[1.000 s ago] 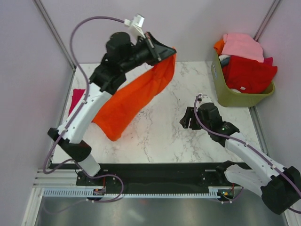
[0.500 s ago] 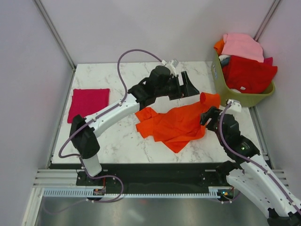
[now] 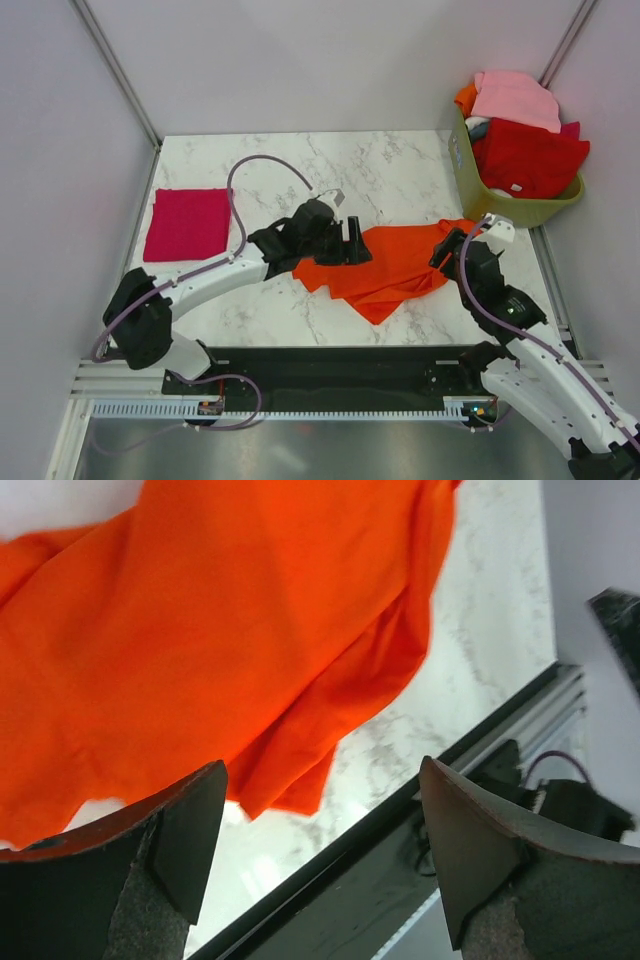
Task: Fold and stack the t-shirts
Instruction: Flatten the tshirt out
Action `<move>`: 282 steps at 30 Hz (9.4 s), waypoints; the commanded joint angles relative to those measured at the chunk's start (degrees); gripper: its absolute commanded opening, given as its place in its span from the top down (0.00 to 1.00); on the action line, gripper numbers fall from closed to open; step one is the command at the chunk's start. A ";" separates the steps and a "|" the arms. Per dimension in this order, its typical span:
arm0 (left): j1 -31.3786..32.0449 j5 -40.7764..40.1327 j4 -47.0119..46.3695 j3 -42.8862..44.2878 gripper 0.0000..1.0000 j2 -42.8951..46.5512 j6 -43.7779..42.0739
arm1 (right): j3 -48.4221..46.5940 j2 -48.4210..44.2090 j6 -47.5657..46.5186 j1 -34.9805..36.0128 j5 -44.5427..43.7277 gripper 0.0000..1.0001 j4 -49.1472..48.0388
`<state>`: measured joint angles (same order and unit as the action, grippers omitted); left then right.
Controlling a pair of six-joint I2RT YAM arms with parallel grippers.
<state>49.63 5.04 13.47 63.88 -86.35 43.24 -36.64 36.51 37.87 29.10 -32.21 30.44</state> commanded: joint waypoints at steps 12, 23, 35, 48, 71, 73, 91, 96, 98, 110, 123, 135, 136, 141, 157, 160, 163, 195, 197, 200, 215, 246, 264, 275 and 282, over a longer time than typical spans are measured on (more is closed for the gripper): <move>-2.16 -9.70 2.61 -8.52 0.71 -1.52 -6.15 | 3.86 -0.48 3.79 0.17 0.92 0.29 -2.49; -10.93 -3.91 6.74 2.38 0.86 -19.11 -8.35 | 5.53 -2.76 4.14 0.17 0.74 0.29 -2.22; -31.08 1.64 9.02 12.75 0.87 -24.49 -11.78 | 6.58 4.43 6.69 0.17 -2.25 0.32 -5.29; -25.46 -3.19 8.85 -5.24 0.51 -1.29 -10.82 | 5.09 13.24 4.06 0.17 2.85 0.40 -12.33; -25.63 -6.43 1.73 -17.47 0.47 1.27 -3.19 | 8.17 6.56 3.79 0.17 4.43 0.40 -11.89; -25.72 -7.32 1.64 -18.78 0.48 3.10 -0.81 | 8.34 6.55 3.71 0.16 4.35 0.40 -11.89; -25.72 -8.11 0.50 -28.63 0.44 17.18 33.90 | 9.57 6.20 4.14 0.17 4.17 0.40 -11.98; -25.72 -8.47 0.15 -28.90 0.45 16.65 39.63 | 10.01 5.06 4.23 0.08 3.99 0.40 -12.07; -25.72 -8.64 0.06 -28.02 0.46 15.60 40.25 | 10.10 5.06 4.14 0.17 3.99 0.40 -11.98; -25.72 -10.57 -0.29 -24.42 0.50 7.34 41.57 | 10.10 4.62 3.97 0.08 3.29 0.40 -11.63; -25.72 -10.05 -2.05 -21.69 0.71 1.36 42.80 | 10.28 4.88 4.06 0.16 2.76 0.39 -11.54; -25.89 -13.99 -1.26 -25.64 0.98 13.03 39.03 | 9.14 11.38 2.30 0.17 1.62 0.38 -12.86; -25.98 -14.35 -1.00 -26.86 0.98 14.70 38.41 | 8.44 12.87 1.69 0.17 2.14 0.38 -13.64; -26.16 -16.20 0.94 -31.17 0.98 25.50 36.21 | 5.80 18.85 -4.27 0.17 7.50 0.44 -16.55; -26.86 -16.20 2.08 -34.70 0.98 27.72 34.36 | 0.97 31.15 -10.45 2.89 18.06 0.54 -17.43; -26.86 -16.02 2.08 -34.52 0.98 27.55 34.28 | -0.35 33.61 -10.62 3.68 16.48 0.54 -16.90; -26.86 -16.20 2.08 -34.52 0.98 27.55 34.28 | -1.50 35.29 -10.80 4.38 15.16 0.53 -16.81; -27.04 -16.38 2.26 -34.52 0.98 27.20 33.57 | -2.82 36.00 -8.95 5.79 6.02 0.86 -13.83; -27.13 -16.46 2.26 -34.52 0.98 27.11 33.49 | -3.17 35.65 -9.04 5.79 5.84 1.00 -13.12; -27.13 -16.55 2.26 -34.52 0.98 27.19 33.40 | -3.87 35.73 -8.60 5.79 5.05 1.00 -11.89; -30.64 -17.35 4.27 -29.35 0.98 21.84 28.14 | -6.24 28.44 -6.66 -9.49 8.80 1.00 -11.28; -38.20 -14.36 22.91 32.09 0.98 44.69 7.38 | -60.73 1.98 -13.96 -12.84 13.23 1.00 -1.52; -38.29 -16.11 12.54 15.12 0.98 24.31 10.46 | -51.32 26.92 -14.49 -12.84 6.37 1.00 -7.67; -46.98 -2.69 11.75 54.37 0.98 -3.11 10.36 | -89.08 51.97 -9.84 -23.72 22.95 1.00 -6.36; -51.74 3.75 9.04 56.99 0.98 -8.84 10.11 | -85.55 53.85 -3.15 -33.31 38.87 1.00 -10.91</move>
<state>-0.91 6.33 25.06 122.32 -94.37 53.93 -126.17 90.39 31.75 -2.52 -0.82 22.68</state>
